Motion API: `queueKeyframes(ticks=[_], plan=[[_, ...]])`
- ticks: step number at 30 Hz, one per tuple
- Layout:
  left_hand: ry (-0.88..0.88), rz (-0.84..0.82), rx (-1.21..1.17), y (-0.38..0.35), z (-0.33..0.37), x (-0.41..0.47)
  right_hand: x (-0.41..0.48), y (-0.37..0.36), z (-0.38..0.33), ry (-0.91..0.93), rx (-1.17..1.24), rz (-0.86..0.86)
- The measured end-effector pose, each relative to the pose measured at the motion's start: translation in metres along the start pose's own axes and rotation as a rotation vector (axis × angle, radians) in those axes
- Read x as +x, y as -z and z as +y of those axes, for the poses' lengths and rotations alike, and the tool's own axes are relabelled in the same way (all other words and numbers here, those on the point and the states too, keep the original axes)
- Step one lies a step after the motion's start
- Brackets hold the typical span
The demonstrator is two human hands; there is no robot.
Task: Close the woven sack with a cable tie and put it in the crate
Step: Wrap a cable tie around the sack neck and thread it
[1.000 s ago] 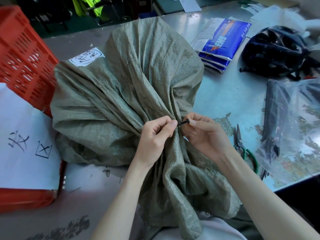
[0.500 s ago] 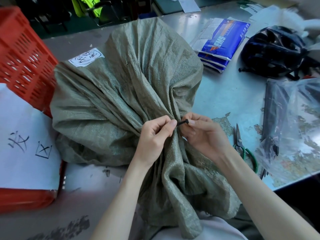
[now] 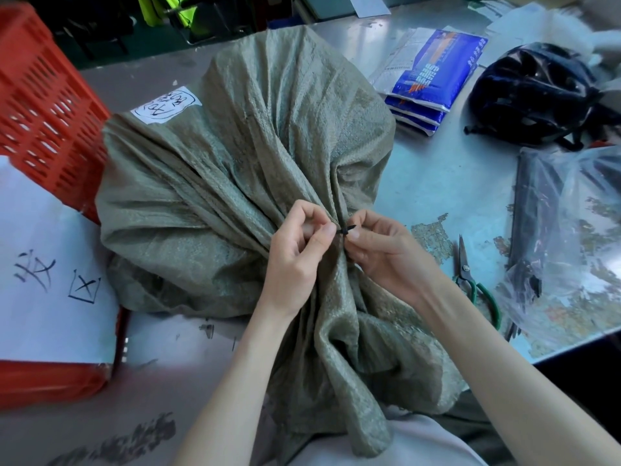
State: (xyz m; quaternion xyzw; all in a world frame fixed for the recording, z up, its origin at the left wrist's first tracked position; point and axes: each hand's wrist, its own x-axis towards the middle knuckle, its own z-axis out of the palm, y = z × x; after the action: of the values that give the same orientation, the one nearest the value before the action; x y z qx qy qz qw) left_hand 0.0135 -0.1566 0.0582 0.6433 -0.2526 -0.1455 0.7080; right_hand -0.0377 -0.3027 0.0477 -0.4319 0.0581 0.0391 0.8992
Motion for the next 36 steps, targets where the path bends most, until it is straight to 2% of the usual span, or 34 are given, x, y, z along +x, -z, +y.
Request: queueKeyframes(ticks=[12,15,23,25,27,29,32,36], plan=[[-0.073,0.039,0.159,-0.004,0.000,-0.001,0.002,-0.011,0.002,-0.058,-0.003,0.066],[-0.073,0.002,0.164,-0.001,-0.002,-0.002,0.002,-0.011,0.002,-0.073,-0.022,0.085],[-0.097,0.037,0.248,0.002,0.001,-0.001,-0.001,-0.009,0.003,0.011,-0.016,0.135],[-0.117,0.043,0.312,0.003,0.000,-0.002,-0.001,-0.006,-0.001,0.101,-0.129,0.222],[-0.146,0.035,0.361,0.003,0.000,-0.003,-0.002,-0.006,-0.008,0.176,-0.379,0.297],[-0.166,0.019,0.402,0.003,-0.001,-0.003,-0.004,-0.008,-0.015,0.194,-0.554,0.272],[-0.180,-0.012,0.445,0.003,-0.002,-0.001,-0.006,-0.012,-0.022,0.171,-0.670,0.202],[-0.196,-0.027,0.466,0.003,-0.003,0.000,-0.006,-0.014,-0.025,0.162,-0.697,0.170]])
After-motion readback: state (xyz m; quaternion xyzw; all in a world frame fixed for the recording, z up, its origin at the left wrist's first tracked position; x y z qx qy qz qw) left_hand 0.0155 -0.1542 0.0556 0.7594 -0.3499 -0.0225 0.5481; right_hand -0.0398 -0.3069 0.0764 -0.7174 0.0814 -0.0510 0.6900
